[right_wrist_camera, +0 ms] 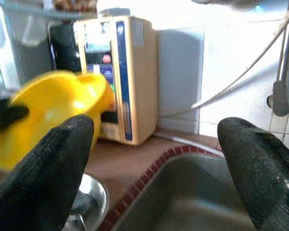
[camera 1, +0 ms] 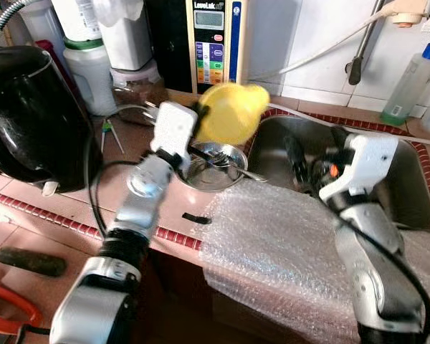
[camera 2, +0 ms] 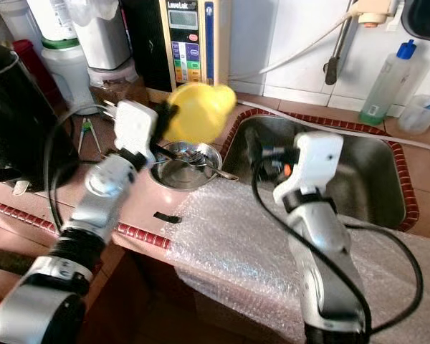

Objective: Kitchen organization

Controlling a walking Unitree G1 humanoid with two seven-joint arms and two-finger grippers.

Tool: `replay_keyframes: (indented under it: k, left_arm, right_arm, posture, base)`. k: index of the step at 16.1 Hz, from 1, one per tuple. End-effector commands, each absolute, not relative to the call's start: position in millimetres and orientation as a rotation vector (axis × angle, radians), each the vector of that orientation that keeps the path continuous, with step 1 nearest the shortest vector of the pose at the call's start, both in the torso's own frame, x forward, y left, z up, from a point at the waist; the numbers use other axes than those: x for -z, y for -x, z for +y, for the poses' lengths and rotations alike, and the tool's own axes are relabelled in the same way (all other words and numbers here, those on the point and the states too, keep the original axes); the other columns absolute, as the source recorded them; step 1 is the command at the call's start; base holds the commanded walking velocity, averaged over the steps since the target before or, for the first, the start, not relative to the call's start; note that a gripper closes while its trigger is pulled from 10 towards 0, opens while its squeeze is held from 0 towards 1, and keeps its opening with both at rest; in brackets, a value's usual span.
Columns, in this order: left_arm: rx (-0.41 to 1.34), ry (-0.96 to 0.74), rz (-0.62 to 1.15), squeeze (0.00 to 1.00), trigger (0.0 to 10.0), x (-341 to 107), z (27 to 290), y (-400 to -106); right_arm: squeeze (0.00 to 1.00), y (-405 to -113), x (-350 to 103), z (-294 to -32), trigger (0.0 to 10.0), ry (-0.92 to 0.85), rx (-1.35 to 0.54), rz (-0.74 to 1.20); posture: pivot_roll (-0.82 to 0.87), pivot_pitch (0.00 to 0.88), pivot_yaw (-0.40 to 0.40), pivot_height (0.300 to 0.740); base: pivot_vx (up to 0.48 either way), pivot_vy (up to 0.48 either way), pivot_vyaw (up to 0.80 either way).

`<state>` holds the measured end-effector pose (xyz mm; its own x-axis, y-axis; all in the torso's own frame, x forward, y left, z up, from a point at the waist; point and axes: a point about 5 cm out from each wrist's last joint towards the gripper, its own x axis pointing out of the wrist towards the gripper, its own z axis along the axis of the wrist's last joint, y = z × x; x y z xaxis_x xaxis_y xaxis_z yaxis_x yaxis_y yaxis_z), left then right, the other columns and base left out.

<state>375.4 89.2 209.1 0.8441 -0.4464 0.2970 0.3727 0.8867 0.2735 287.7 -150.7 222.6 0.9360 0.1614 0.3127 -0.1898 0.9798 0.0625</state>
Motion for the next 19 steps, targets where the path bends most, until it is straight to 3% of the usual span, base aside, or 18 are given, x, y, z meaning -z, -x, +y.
replay_keyframes:
  k: [1,5,11,17,18,19]
  left_arm:
    - [0.454,-0.217,-0.413,0.00,0.0,-215,86,-371]
    - [0.510,-0.174,-0.463,0.00,0.0,-214,75,-359]
    - [0.491,-0.204,-0.374,0.00,0.0,-199,72,-362]
    - [0.542,-0.218,-0.413,0.00,0.0,-204,59,-357]
    - [0.551,-0.182,-0.429,0.00,0.0,-206,58,-354]
    - [0.554,-0.179,-0.432,0.00,0.0,-206,57,-354]
  right_arm:
    - [0.00,-292,-220,-155,10.0,-0.131,-0.149,-0.285]
    - [0.00,-307,-215,-161,10.0,-0.269,-0.081,-0.233]
    - [0.00,-299,-234,-139,10.0,-0.227,-0.221,-0.337]
    - [0.00,-299,-217,-129,10.0,-0.240,-0.265,-0.241]
    - [0.00,-304,-211,-129,0.0,-0.281,-0.240,-0.204]
    - [0.00,-305,-210,-128,0.0,-0.291,-0.241,-0.199]
  posture:
    - [0.04,0.010,0.026,0.740]
    - [0.03,0.015,0.018,0.740]
    - [0.03,0.022,0.007,0.740]
    - [0.02,0.025,0.014,0.740]
    - [0.02,0.027,0.014,0.740]
    - [0.02,0.028,0.014,0.740]
  base:
    - [0.000,0.000,0.00]
    - [0.000,0.000,0.00]
    - [0.000,0.000,0.00]
    - [0.000,0.000,0.00]
    - [0.000,0.000,0.00]
    - [0.000,0.000,0.00]
